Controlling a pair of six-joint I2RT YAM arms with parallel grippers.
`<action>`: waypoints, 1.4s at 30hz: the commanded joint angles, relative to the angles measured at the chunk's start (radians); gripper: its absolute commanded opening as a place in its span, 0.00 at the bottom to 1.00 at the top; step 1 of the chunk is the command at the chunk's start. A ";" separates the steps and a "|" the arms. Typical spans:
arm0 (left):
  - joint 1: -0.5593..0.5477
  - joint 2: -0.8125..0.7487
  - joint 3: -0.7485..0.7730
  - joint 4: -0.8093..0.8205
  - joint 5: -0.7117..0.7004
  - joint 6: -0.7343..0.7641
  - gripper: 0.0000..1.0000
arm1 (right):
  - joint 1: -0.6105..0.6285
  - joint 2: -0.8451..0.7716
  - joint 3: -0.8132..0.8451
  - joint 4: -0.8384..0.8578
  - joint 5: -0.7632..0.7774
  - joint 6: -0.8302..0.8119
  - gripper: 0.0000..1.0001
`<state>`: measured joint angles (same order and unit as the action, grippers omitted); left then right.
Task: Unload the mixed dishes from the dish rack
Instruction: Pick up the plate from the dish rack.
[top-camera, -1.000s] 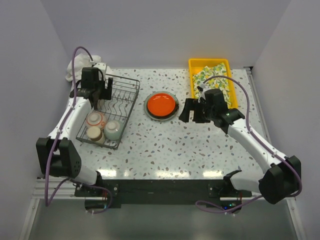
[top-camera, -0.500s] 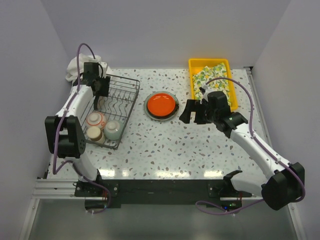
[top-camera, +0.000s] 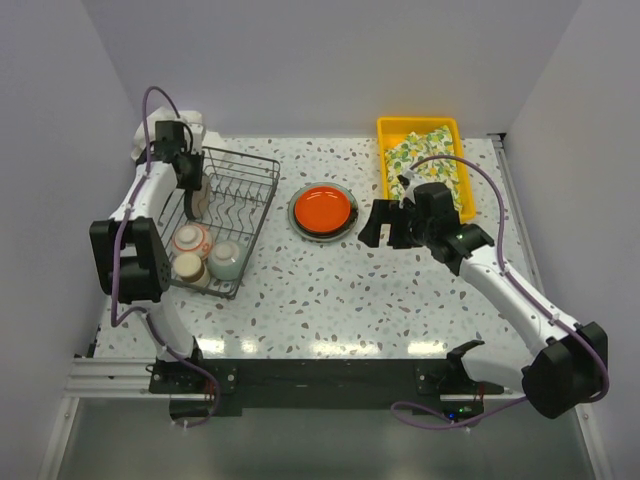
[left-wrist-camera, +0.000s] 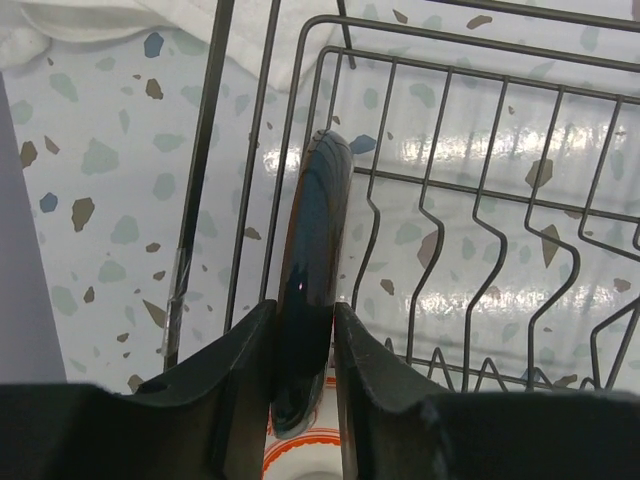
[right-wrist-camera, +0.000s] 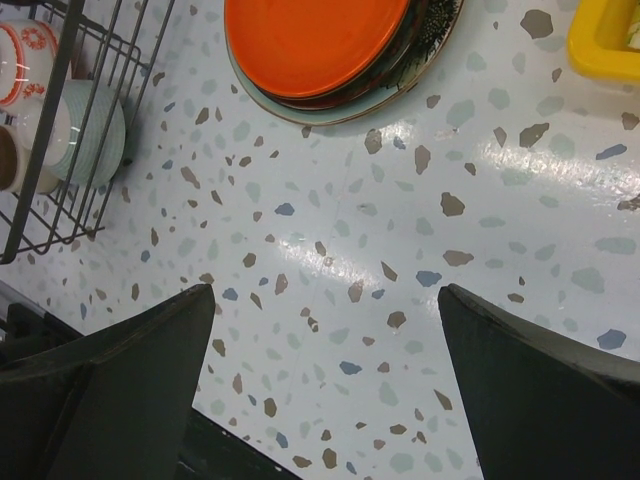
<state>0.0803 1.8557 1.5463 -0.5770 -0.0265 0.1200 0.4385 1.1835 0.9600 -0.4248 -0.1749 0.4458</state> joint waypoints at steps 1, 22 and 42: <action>0.019 0.016 0.051 -0.020 0.101 0.014 0.31 | 0.005 0.011 0.014 0.034 0.005 -0.006 0.98; 0.047 0.004 0.110 -0.101 0.223 -0.006 0.12 | 0.005 0.010 0.013 0.026 -0.008 -0.001 0.98; 0.049 -0.217 0.155 -0.178 0.273 -0.019 0.01 | 0.003 -0.008 -0.006 0.049 -0.044 0.033 0.98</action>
<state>0.1223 1.7378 1.6775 -0.7876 0.1921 0.1184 0.4385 1.2037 0.9569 -0.4225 -0.1856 0.4603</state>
